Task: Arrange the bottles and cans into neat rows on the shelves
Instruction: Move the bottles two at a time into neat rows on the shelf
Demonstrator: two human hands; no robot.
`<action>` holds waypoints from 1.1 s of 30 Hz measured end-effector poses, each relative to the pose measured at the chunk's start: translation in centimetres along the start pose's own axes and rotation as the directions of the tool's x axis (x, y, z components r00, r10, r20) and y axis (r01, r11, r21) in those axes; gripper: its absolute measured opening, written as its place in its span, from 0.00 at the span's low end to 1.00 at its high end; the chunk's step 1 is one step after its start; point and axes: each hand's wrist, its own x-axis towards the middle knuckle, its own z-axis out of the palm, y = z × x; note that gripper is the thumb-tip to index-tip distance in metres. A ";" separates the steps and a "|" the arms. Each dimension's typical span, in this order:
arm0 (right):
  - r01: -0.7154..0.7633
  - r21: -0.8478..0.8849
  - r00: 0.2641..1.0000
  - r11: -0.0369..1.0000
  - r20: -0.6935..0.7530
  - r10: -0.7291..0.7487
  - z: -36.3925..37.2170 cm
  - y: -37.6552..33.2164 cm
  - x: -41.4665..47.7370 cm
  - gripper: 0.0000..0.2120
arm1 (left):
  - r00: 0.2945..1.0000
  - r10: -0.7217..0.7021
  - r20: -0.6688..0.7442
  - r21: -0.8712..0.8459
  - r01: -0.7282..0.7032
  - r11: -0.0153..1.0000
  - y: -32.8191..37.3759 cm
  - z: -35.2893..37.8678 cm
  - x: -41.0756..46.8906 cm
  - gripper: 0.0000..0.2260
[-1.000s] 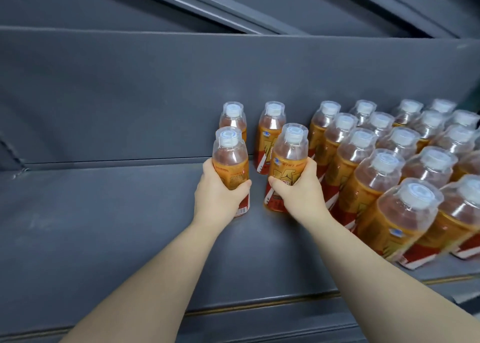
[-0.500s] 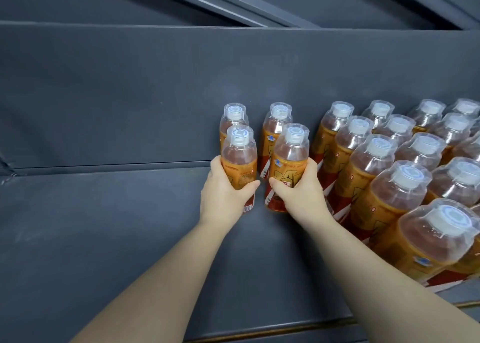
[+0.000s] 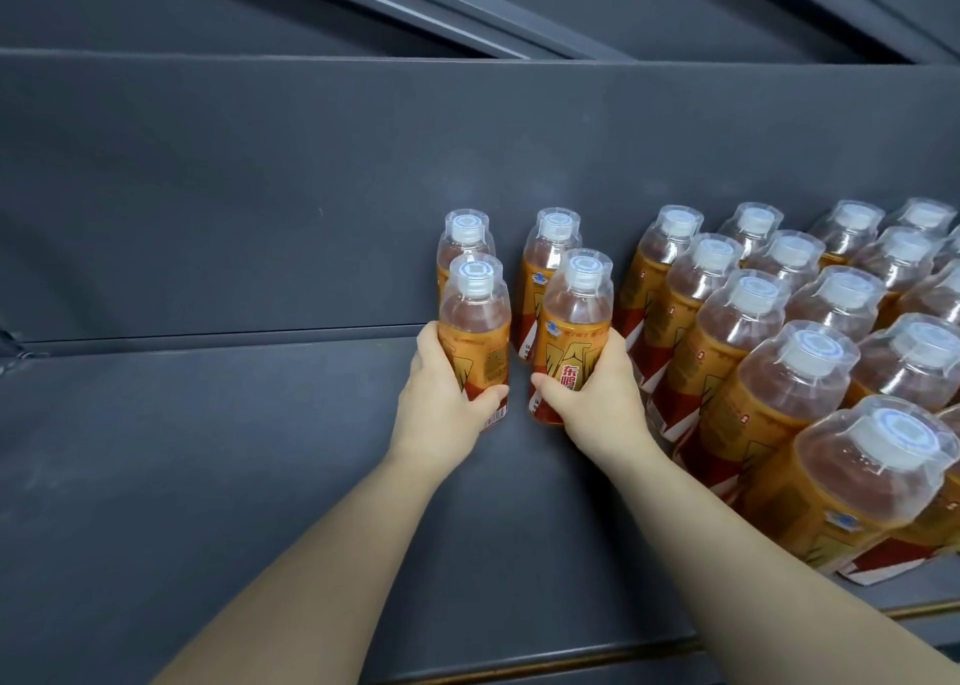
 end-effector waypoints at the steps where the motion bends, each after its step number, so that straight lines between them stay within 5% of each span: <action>1: 0.001 0.000 1.000 1.000 0.006 -0.001 0.0 0.0 0.2 0.41 | 1.000 -0.005 -0.031 0.027 0.006 1.000 0.2 0.2 0.0 0.41; 7: -0.012 0.060 0.999 0.998 0.053 0.009 0.1 -0.2 0.5 0.41 | 0.991 -0.059 -0.124 0.086 0.070 0.994 0.9 0.9 -0.1 0.48; 13: -0.052 -0.036 0.999 0.998 -0.004 0.052 0.5 -0.2 0.1 0.40 | 0.999 -0.037 -0.013 0.044 0.037 0.998 0.0 0.4 -0.7 0.41; 33: -0.073 -0.040 0.996 0.997 0.051 0.074 1.1 -0.9 1.4 0.36 | 0.988 -0.098 -0.116 0.183 0.118 0.976 0.9 1.5 1.3 0.40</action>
